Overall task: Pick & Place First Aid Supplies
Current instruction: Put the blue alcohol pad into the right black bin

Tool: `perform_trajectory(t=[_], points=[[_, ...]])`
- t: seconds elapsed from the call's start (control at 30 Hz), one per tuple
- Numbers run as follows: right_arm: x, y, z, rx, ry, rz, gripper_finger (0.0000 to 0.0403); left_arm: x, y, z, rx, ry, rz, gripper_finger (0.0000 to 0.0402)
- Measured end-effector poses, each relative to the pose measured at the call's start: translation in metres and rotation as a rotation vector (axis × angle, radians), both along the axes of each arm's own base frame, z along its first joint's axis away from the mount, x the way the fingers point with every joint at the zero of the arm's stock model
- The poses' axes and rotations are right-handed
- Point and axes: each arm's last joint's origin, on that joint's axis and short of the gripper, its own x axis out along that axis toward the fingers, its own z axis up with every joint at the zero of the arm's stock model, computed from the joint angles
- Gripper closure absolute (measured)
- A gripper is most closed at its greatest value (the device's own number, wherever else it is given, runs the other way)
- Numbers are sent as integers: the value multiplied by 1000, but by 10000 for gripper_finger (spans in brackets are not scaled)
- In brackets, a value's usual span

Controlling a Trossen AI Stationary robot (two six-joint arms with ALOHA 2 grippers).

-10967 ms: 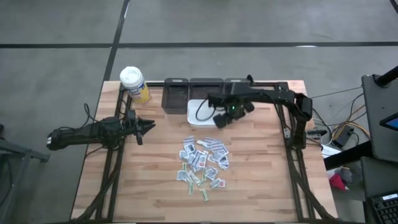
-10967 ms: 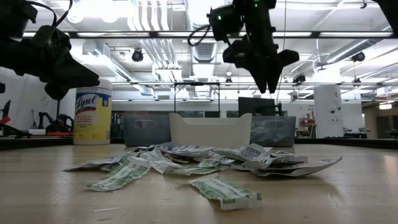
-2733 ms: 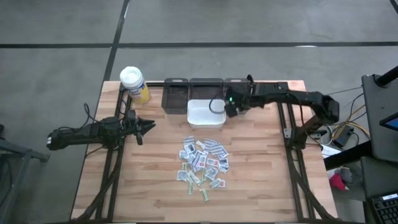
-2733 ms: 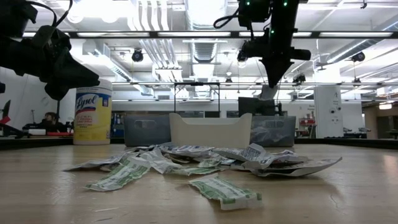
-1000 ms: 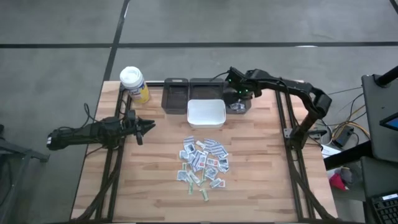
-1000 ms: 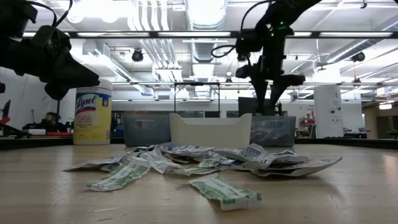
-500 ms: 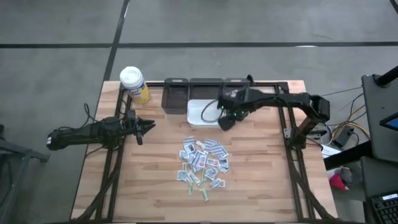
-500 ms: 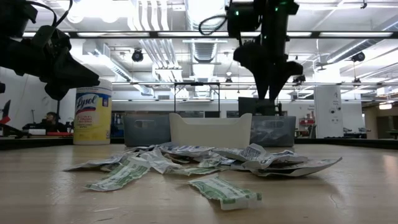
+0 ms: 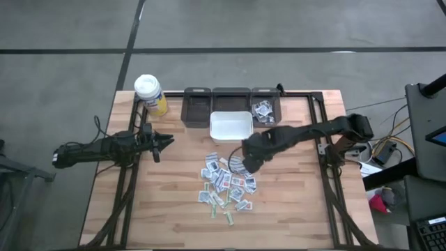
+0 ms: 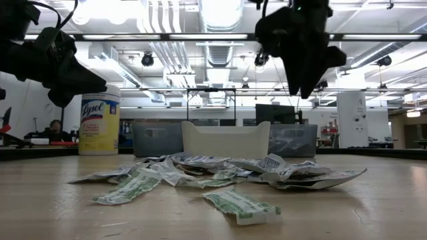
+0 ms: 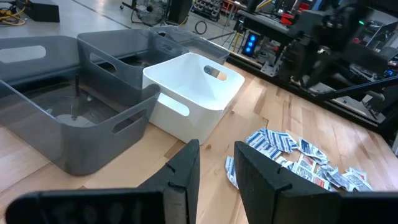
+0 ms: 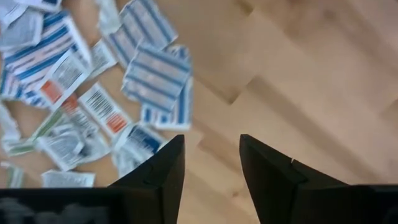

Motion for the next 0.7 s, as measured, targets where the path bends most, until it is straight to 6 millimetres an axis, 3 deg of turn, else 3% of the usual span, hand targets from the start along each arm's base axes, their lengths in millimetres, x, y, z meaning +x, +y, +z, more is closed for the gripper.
perform_trajectory(t=[0.33, 0.7], points=[[-3, 44, -20, 49, -29, -132, 268, 0, 0, 0, 0, 0, 0, 307], [13, 61, -57, 123, 44, -200, 249, 0, 0, 0, 0, 0, 0, 307]])
